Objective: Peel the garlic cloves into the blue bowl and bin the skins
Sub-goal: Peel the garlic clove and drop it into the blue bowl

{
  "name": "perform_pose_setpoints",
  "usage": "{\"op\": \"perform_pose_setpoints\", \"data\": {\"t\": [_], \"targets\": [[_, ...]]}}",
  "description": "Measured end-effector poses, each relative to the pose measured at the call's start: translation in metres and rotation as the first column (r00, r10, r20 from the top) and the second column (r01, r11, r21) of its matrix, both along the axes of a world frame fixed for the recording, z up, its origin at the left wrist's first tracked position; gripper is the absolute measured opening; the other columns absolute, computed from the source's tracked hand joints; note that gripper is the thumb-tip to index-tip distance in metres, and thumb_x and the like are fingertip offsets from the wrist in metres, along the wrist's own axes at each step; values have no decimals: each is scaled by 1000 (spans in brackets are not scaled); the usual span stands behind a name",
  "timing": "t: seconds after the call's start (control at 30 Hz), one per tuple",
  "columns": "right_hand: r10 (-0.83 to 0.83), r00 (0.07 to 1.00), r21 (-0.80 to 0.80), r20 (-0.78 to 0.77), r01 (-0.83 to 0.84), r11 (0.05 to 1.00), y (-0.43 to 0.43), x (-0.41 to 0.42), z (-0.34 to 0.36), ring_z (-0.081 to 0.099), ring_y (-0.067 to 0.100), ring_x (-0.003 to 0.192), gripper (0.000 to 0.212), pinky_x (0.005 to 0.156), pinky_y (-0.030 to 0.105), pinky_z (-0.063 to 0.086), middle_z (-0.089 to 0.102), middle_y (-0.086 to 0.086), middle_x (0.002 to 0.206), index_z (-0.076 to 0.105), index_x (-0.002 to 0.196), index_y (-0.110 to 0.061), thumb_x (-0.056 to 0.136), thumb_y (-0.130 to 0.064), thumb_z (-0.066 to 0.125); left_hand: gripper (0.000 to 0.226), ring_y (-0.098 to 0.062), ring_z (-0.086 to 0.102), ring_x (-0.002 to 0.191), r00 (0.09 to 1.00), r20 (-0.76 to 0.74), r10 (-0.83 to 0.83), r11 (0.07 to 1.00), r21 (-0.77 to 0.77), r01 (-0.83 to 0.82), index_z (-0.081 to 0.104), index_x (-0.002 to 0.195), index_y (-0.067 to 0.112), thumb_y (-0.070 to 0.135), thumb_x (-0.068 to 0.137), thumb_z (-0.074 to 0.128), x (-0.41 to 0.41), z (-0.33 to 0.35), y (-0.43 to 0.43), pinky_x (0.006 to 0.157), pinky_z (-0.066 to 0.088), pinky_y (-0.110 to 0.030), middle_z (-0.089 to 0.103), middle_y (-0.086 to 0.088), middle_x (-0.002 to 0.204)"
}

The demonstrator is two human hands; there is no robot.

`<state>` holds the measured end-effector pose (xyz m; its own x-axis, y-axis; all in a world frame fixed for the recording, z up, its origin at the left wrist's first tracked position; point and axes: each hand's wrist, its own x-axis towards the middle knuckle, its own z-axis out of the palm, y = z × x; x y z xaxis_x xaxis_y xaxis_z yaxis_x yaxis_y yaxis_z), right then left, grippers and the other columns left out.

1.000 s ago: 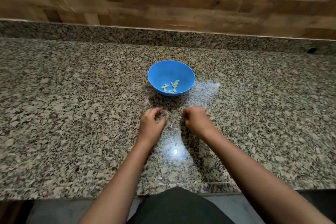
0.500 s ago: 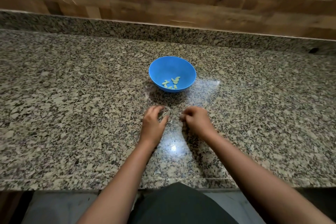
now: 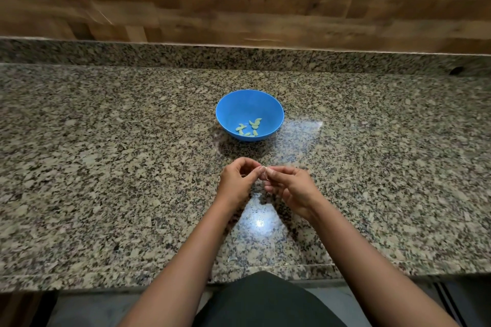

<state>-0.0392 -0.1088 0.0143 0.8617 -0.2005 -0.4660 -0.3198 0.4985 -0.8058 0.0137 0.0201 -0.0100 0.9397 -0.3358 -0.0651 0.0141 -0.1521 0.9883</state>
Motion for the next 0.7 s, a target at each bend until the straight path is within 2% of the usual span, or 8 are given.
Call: {"op": "perform_pose_setpoints", "data": {"t": [0.1,0.23,0.47,0.63,0.7], "targets": [[17,1000,75,-23,-15,997,-2,1,4,63,16,59,8,55,21,56,66,15,77,64,88,8,84,5,58,6,-15,63,78,998,-11,-59,998,-25,58,61,84,15,11,86,66,1,2,1,78,54,-33,67,-5,81],[30,999,102,-38,-26,994,-2,0,5,63,16,59,8,55,21,56,66,15,76,65,88,8,84,5,58,4,-8,62,73,995,9,-103,994,-34,103,60,86,13,11,87,64,1,3,4,78,52,-32,66,0,78],[28,998,143,-50,-21,990,-2,-2,4,63,16,59,8,58,21,57,65,15,76,64,87,8,83,6,57,6,-16,64,74,988,84,-129,992,8,129,60,84,13,13,87,65,3,2,7,77,52,-39,68,-2,75],[39,996,136,-77,-28,990,0,-3,4,64,14,55,17,50,18,54,66,16,77,61,98,14,83,7,58,14,-20,58,77,970,93,-224,960,190,204,54,81,21,12,92,56,5,1,8,73,50,-41,62,-4,82],[54,995,113,-89,-43,993,1,-3,4,63,14,56,16,52,18,54,65,16,79,61,98,14,83,7,57,19,-18,52,78,957,100,-272,931,277,236,49,79,24,10,92,51,5,3,8,70,45,-35,55,-3,86]]}}
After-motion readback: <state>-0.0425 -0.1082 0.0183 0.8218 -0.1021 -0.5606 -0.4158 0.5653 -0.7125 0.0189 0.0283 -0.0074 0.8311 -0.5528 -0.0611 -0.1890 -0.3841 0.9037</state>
